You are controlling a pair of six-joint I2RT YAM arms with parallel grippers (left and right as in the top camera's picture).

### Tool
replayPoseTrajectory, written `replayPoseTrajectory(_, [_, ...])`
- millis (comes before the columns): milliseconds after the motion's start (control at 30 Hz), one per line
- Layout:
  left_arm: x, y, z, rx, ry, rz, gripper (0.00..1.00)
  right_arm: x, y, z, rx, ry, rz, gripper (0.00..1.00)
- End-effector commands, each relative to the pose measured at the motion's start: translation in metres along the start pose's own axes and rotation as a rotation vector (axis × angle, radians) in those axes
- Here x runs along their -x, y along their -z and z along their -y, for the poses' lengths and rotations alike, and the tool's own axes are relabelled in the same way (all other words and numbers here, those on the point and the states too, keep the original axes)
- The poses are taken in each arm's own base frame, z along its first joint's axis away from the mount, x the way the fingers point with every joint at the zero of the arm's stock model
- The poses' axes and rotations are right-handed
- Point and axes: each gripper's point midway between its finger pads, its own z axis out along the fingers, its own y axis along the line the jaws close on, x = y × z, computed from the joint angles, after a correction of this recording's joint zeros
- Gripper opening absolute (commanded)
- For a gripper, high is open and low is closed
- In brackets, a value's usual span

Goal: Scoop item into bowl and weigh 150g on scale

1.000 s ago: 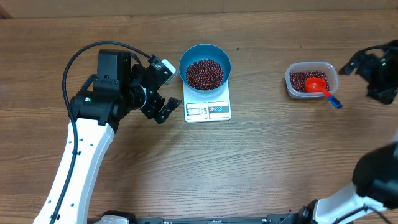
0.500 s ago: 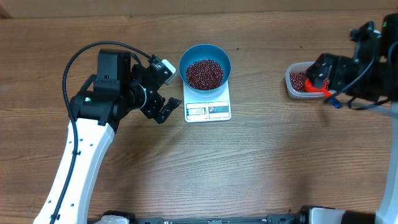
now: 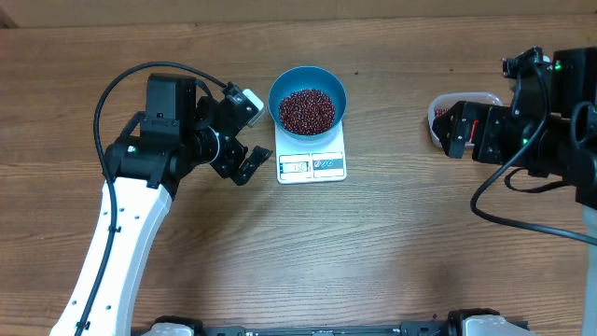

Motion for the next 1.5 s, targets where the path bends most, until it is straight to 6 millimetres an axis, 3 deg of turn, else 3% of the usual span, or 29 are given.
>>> replayPoseTrajectory(0, [0.007,0.003,-0.003,0.008,-0.016,0.017,1.00,0.004,0.004,-0.001,-0.002,0.002,0.022,1.00])
replayPoseTrajectory(700, [0.007,0.003,-0.003,0.008,-0.016,0.017,1.00,0.007,0.004,-0.005,0.018,0.020,0.048,1.00])
replayPoseTrajectory(933, [0.007,0.003,-0.003,0.007,-0.016,0.017,0.99,0.032,0.008,-0.005,0.030,0.069,0.291,1.00])
replayPoseTrajectory(1067, [0.007,0.003,-0.003,0.007,-0.016,0.017,1.00,0.041,0.015,-0.007,0.044,0.181,0.483,1.00])
replayPoseTrajectory(1233, [0.007,0.003,-0.003,0.008,-0.016,0.017,0.99,0.025,0.012,-0.002,0.039,0.305,0.657,1.00])
replayPoseTrajectory(1467, [0.007,0.003,-0.003,0.007,-0.016,0.017,0.99,-0.003,0.004,0.012,0.041,0.341,0.908,1.00])
